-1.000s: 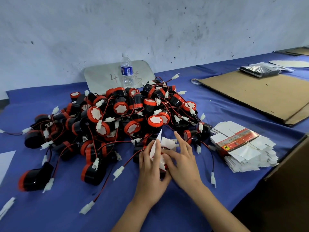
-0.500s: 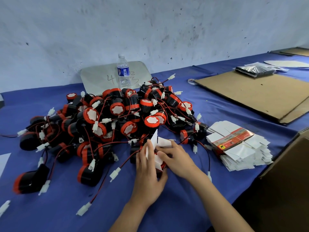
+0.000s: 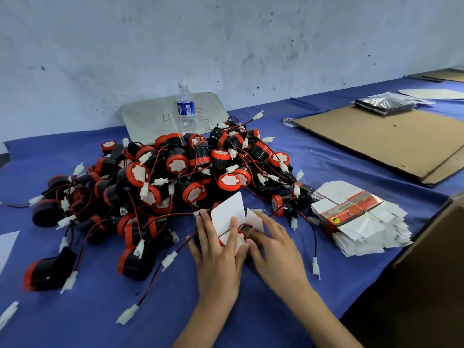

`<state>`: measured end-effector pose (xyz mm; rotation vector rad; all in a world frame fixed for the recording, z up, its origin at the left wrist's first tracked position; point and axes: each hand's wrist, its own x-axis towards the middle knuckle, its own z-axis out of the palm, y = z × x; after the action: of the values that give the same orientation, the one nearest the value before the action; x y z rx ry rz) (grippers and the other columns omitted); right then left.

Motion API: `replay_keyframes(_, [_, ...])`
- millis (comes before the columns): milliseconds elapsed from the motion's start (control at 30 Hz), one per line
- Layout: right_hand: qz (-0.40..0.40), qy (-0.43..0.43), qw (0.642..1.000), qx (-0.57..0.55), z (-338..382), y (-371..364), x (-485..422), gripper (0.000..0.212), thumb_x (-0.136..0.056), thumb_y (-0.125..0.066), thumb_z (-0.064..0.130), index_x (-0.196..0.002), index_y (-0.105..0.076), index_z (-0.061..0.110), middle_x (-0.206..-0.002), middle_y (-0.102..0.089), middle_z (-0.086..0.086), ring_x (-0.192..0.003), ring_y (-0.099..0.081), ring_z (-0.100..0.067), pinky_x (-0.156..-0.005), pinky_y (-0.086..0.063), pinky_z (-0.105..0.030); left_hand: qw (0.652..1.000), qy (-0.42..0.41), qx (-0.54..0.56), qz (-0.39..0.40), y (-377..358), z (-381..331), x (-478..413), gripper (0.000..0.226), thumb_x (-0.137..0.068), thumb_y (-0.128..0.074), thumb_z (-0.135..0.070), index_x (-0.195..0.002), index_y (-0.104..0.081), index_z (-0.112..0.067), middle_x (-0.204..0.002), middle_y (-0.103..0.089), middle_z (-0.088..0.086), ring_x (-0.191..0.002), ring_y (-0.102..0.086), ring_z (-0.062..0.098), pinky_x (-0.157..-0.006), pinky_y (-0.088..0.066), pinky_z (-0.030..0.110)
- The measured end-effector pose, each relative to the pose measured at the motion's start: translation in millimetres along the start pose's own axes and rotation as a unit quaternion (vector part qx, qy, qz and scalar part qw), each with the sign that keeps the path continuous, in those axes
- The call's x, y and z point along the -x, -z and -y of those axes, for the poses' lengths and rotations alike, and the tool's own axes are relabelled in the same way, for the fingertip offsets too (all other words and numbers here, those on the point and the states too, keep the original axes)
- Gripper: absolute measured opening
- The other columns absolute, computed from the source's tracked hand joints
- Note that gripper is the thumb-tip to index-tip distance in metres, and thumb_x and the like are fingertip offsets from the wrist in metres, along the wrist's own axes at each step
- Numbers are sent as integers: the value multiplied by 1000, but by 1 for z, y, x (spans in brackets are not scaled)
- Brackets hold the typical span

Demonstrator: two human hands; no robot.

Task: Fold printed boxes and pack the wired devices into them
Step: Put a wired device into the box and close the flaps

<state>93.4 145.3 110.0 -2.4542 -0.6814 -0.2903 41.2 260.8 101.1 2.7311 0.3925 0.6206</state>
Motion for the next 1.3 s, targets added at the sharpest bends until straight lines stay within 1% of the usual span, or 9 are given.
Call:
replay_keyframes(233, [-94,64,992,-55,-11,-9,7,11,-88,-70,20,-94,-75,13,-130,-57,3,-118,-52,-16,-89,-49,-26,999,-14,50,14,-10,7,7,57,-98,-47,-36,-151,-27,-30,-155,32,10,-144,26,26,-113,8,50])
replay_keyframes(433, [-119,136,982,-51,-15,-9,8,16,-88,-65,21,-95,-75,10,-116,-65,-2,-106,-61,-18,-84,-55,-33,995,-28,91,8,-7,4,9,47,-102,-37,-29,-149,-35,-27,-152,34,4,-142,29,19,-114,11,47])
replay_keyframes(700, [-19,141,982,-124,-10,1,14,41,-99,-49,25,-139,-42,31,-130,-54,14,-122,-47,-1,-104,-40,-33,989,6,106,-106,-7,-2,11,36,-84,-69,-6,-120,-68,-12,-156,-24,21,-140,-27,40,-106,-36,50])
replay_keyframes(800, [-45,92,981,-166,-6,0,15,51,-95,-50,24,-139,-29,38,-114,-58,14,-109,-55,-6,-92,-46,-23,976,0,175,-131,-6,-4,11,30,-82,-70,0,-111,-71,-9,-144,-39,17,-117,-50,28,-91,-53,35])
replay_keyframes(900, [-112,70,976,-172,-6,-5,15,49,-92,-53,24,-137,-37,36,-90,-62,17,-90,-57,-4,-77,-43,-14,971,-54,197,-122,-6,-2,12,32,-82,-69,6,-111,-70,-8,-124,-51,5,-105,-53,13,-87,-50,25])
replay_keyframes(1033, [-130,-62,928,-344,-7,1,0,34,-91,-50,43,-124,-54,37,-66,-63,4,-60,-59,-6,-59,-43,-12,972,-109,191,-78,-5,-3,10,34,-87,-61,-5,-118,-69,-16,-112,-59,-3,-107,-49,12,-92,-46,26])
replay_keyframes(1100, [-110,-111,887,-434,-9,11,-14,30,-87,-52,54,-93,-70,29,-58,-55,1,-58,-52,-10,-60,-45,-17,972,-108,198,-71,-5,-3,9,25,-85,-65,-16,-109,-73,-16,-109,-60,-4,-106,-50,12,-88,-48,27])
replay_keyframes(1167, [-91,-106,899,-414,-11,23,-28,32,-83,-62,55,-69,-69,27,-64,-50,9,-65,-47,-6,-63,-41,-15,968,-103,220,-59,-5,-2,7,26,-80,-73,-23,-104,-74,-16,-108,-60,-5,-107,-47,9,-89,-47,25])
replay_keyframes(1300, [50,-53,918,-390,-1,34,-48,24,-88,-64,36,-65,-71,38,-77,-64,12,-77,-58,0,-72,-41,-12,963,-115,239,-41,-8,1,4,32,-74,-80,-28,-102,-73,-14,-110,-59,-4,-109,-42,5,-92,-40,17])
